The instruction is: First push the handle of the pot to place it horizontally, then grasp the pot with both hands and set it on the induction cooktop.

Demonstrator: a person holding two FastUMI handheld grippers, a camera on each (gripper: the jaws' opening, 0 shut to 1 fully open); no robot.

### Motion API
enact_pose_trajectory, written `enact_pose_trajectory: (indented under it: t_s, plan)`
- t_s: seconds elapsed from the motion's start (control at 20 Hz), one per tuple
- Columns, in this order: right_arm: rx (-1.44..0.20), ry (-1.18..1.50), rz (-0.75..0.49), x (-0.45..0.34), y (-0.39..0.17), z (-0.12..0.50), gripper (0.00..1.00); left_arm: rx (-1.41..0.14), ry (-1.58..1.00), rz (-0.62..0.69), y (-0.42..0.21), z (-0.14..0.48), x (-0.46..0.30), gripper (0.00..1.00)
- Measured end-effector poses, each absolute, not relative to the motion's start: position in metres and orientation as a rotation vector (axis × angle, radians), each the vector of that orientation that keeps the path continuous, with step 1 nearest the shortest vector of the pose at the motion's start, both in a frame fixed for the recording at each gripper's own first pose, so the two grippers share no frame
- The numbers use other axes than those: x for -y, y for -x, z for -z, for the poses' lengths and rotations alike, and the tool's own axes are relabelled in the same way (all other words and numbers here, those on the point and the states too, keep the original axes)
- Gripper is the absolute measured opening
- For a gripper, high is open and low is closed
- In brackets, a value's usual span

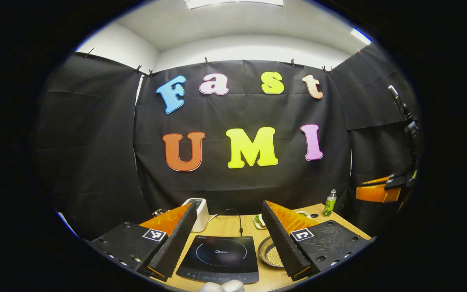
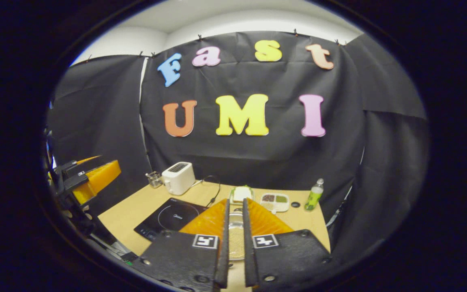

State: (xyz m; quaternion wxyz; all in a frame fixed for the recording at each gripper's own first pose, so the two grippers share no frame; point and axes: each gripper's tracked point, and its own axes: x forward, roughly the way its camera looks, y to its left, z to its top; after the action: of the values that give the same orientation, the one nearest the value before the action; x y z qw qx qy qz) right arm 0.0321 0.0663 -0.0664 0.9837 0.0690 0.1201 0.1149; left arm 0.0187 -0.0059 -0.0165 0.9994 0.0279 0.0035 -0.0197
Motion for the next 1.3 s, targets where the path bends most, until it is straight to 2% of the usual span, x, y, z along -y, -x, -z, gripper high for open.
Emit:
enact_pose_trajectory:
  t_s: [0.05, 0.1, 0.2, 0.25, 0.35, 0.4, 0.65, 1.05, 1.1, 1.25, 1.3]
  plan:
    - [-0.277, -0.163, -0.271, -0.077, -0.031, 0.076, 0.04, -0.004, -0.054, 0.037, -0.017, 0.017, 0.006, 0.96]
    - [-0.319, -0.191, -0.326, -0.096, -0.034, 0.087, 0.04, -0.002, -0.055, 0.036, -0.018, 0.016, 0.005, 0.96]
    - [-0.391, -0.182, -0.354, -0.110, -0.036, 0.112, 0.01, -0.003, -0.056, 0.032, -0.015, 0.018, 0.003, 0.96]
    - [-0.419, -0.161, -0.360, -0.115, -0.038, 0.124, 0.04, -0.005, -0.054, 0.032, -0.014, 0.019, 0.003, 0.96]
    - [-0.481, -0.125, -0.381, -0.130, -0.040, 0.152, 0.00, -0.009, -0.051, 0.029, -0.013, 0.022, 0.002, 0.96]
    - [-0.509, -0.112, -0.391, -0.137, -0.040, 0.167, 0.04, -0.012, -0.051, 0.026, -0.012, 0.022, 0.001, 0.96]
    - [-0.648, -0.089, -0.430, -0.164, -0.041, 0.234, 0.04, -0.023, -0.047, 0.017, -0.011, 0.028, -0.004, 0.96]
    - [-0.803, -0.043, -0.452, -0.191, -0.039, 0.307, 0.04, -0.049, -0.047, 0.005, -0.015, 0.038, -0.013, 0.96]
    - [-0.818, -0.041, -0.453, -0.194, -0.039, 0.316, 0.01, -0.053, -0.049, 0.002, -0.015, 0.039, -0.014, 0.96]
    - [-0.855, -0.025, -0.449, -0.200, -0.044, 0.338, 0.07, -0.061, -0.050, -0.008, -0.017, 0.042, -0.018, 0.96]
    - [-0.873, -0.025, -0.445, -0.201, -0.045, 0.346, 0.04, -0.065, -0.050, -0.010, -0.017, 0.044, -0.020, 0.96]
